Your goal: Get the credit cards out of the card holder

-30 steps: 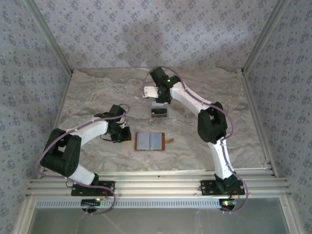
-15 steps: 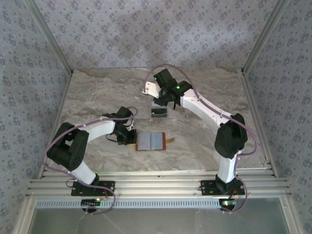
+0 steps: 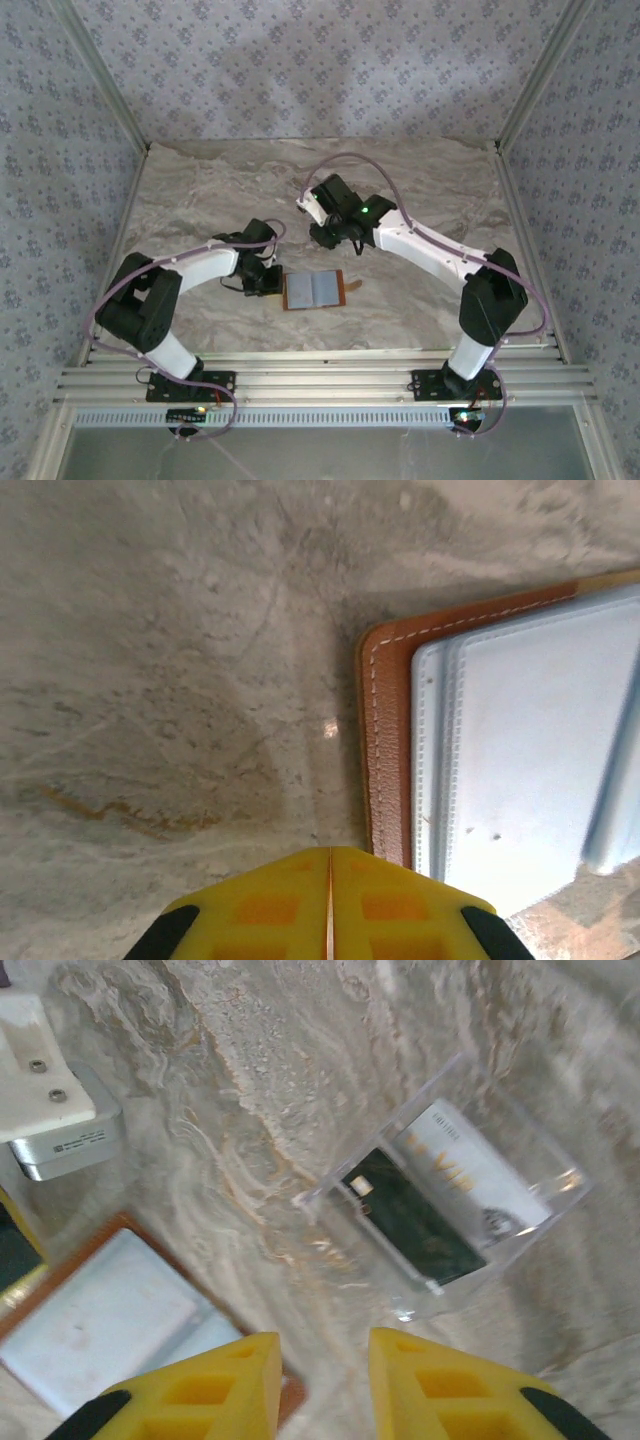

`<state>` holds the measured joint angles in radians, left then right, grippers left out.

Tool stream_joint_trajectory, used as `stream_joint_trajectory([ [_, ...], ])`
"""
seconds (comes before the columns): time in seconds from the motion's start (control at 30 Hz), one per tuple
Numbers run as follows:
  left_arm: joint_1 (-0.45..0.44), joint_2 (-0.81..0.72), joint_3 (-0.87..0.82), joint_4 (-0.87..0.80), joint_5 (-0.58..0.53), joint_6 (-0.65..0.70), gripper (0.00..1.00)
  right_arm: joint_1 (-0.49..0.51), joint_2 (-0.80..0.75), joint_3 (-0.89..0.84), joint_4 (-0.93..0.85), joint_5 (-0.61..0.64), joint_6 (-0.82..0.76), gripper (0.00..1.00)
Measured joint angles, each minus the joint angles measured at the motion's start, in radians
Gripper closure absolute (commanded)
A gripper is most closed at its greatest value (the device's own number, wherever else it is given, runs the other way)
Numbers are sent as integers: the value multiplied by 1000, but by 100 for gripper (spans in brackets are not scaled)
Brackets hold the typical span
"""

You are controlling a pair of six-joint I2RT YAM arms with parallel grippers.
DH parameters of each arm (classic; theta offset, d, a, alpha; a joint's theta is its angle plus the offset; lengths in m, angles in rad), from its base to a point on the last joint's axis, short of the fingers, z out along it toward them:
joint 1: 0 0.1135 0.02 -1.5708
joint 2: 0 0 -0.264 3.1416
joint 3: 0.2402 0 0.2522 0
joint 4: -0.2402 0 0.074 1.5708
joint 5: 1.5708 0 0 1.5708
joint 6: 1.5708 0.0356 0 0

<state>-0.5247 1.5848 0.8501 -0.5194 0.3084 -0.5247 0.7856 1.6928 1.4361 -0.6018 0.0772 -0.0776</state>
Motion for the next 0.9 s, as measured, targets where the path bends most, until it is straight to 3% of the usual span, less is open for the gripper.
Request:
stream_joint_trajectory([
  [0.23, 78, -99, -16, 11, -17, 0, 85, 47, -10, -137, 72, -110, 399, 73],
  [0.43, 156, -164, -69, 26, -17, 1, 81, 93, 33, -141, 113, -232, 634, 74],
  [0.9, 198, -205, -119, 49, 6, 5, 80, 134, 253, -61, 151, -400, 766, 69],
])
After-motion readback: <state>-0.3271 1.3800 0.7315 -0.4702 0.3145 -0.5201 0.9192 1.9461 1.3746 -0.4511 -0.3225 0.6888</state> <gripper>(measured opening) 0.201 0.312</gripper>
